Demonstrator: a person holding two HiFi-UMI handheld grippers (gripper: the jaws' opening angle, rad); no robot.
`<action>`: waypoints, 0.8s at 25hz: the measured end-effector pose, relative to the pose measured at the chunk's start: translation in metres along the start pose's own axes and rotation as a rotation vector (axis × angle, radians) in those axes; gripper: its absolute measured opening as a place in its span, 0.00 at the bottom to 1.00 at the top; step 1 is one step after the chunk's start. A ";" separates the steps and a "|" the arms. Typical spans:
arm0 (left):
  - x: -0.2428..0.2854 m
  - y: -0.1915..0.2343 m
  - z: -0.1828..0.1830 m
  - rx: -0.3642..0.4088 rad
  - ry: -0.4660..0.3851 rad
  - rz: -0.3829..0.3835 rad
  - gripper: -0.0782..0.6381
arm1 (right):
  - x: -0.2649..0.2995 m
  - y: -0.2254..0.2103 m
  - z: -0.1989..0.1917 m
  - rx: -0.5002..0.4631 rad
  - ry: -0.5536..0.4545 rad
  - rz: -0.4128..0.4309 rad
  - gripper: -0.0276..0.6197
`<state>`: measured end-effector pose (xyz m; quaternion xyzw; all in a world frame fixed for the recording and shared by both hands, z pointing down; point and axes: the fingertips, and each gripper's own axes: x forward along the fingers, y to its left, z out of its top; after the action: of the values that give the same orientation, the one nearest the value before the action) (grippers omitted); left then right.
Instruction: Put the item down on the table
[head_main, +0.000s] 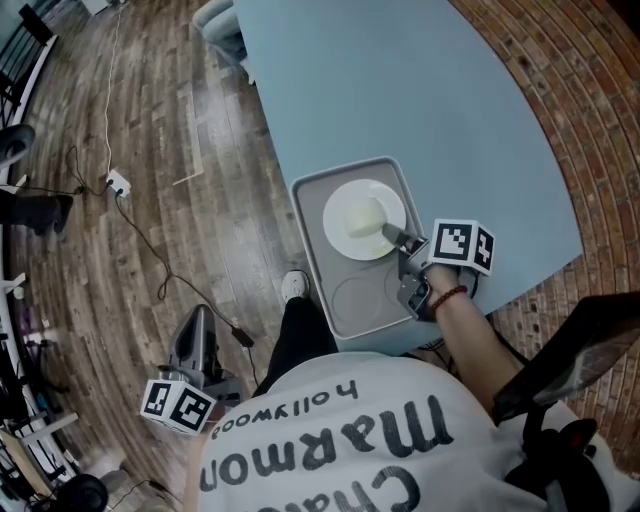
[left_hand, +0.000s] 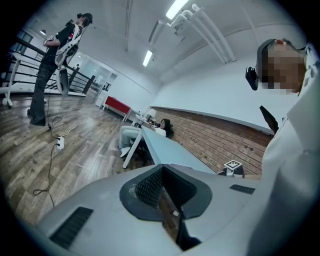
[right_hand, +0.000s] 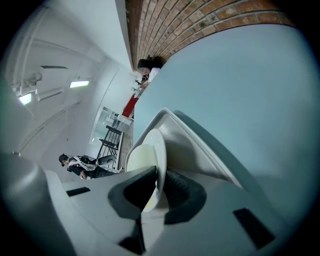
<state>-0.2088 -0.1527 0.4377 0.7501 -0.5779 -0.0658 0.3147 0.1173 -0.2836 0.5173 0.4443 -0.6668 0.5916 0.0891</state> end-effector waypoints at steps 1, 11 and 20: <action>0.000 0.000 -0.001 -0.003 0.000 0.001 0.12 | 0.001 0.000 0.000 -0.008 -0.001 -0.004 0.10; 0.004 -0.002 -0.003 -0.010 0.000 -0.006 0.12 | 0.004 0.001 0.008 -0.136 -0.012 -0.064 0.12; 0.003 0.002 -0.005 -0.022 0.000 0.002 0.12 | 0.007 0.001 0.013 -0.211 -0.035 -0.122 0.15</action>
<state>-0.2078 -0.1536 0.4433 0.7459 -0.5781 -0.0719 0.3229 0.1179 -0.2989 0.5177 0.4823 -0.6985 0.5039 0.1597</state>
